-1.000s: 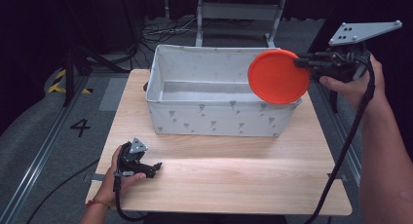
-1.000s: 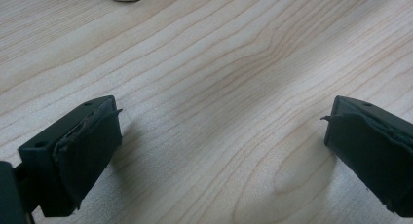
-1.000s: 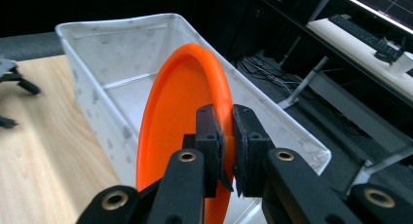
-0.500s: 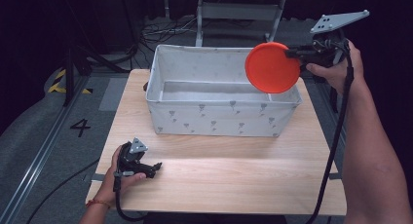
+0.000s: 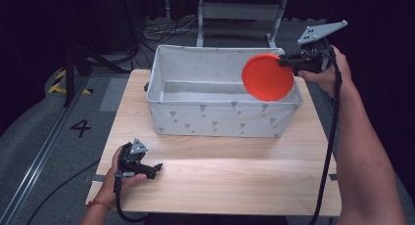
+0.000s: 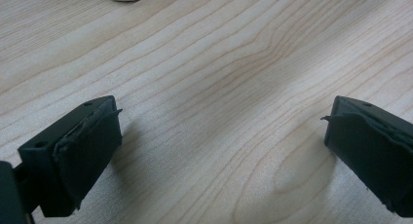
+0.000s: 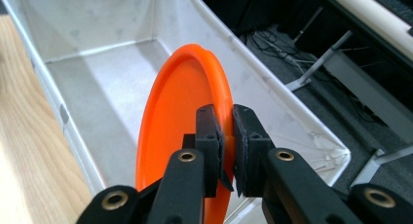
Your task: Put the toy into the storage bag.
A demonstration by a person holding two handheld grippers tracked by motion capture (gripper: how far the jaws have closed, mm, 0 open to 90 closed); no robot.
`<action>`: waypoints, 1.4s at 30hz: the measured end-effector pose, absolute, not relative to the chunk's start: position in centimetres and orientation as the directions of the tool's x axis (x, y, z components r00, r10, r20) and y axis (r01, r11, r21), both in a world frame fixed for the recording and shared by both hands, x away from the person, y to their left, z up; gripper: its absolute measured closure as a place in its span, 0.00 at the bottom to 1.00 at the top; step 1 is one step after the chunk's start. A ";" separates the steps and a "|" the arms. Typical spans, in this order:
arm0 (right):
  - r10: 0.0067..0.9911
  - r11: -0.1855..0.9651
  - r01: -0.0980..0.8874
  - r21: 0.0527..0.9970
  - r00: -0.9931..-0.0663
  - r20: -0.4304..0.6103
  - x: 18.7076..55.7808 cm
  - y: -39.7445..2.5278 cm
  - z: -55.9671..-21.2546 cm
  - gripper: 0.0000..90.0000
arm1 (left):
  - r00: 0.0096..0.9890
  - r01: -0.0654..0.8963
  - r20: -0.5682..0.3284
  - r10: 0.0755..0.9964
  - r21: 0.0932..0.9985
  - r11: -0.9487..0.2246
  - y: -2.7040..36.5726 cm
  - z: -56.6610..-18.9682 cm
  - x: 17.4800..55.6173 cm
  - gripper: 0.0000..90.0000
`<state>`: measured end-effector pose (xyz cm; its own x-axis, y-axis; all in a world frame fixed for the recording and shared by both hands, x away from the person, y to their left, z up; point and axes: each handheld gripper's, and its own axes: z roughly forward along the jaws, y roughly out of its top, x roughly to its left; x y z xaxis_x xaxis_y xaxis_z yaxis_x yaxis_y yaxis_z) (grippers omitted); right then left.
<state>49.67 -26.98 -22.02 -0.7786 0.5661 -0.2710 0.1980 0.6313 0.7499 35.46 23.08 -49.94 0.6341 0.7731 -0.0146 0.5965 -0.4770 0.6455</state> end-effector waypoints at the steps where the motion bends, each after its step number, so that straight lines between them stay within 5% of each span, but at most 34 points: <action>1: 0.559 0.638 0.197 0.744 -0.783 -0.272 49.7 -26.9 -22.2 0.92 | 0.634 0.596 -0.014 0.773 0.645 -0.477 23.1 -49.9 35.5 0.00; 18: 0.442 0.740 0.183 0.647 -0.858 -0.263 49.6 -25.9 -24.7 0.92 | 0.633 0.596 -0.015 0.774 0.646 -0.476 23.1 -50.0 35.5 0.00; 42: 0.260 0.928 0.175 0.330 -0.936 -0.236 50.8 -23.3 -27.0 0.91 | 0.634 0.596 -0.016 0.773 0.647 -0.476 23.1 -50.0 35.5 0.00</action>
<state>50.82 -23.31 -26.98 -0.9361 0.2602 -0.2365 0.1745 0.9277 0.3300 35.46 23.08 -49.96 0.6338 0.7733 -0.0156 0.5962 -0.4756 0.6468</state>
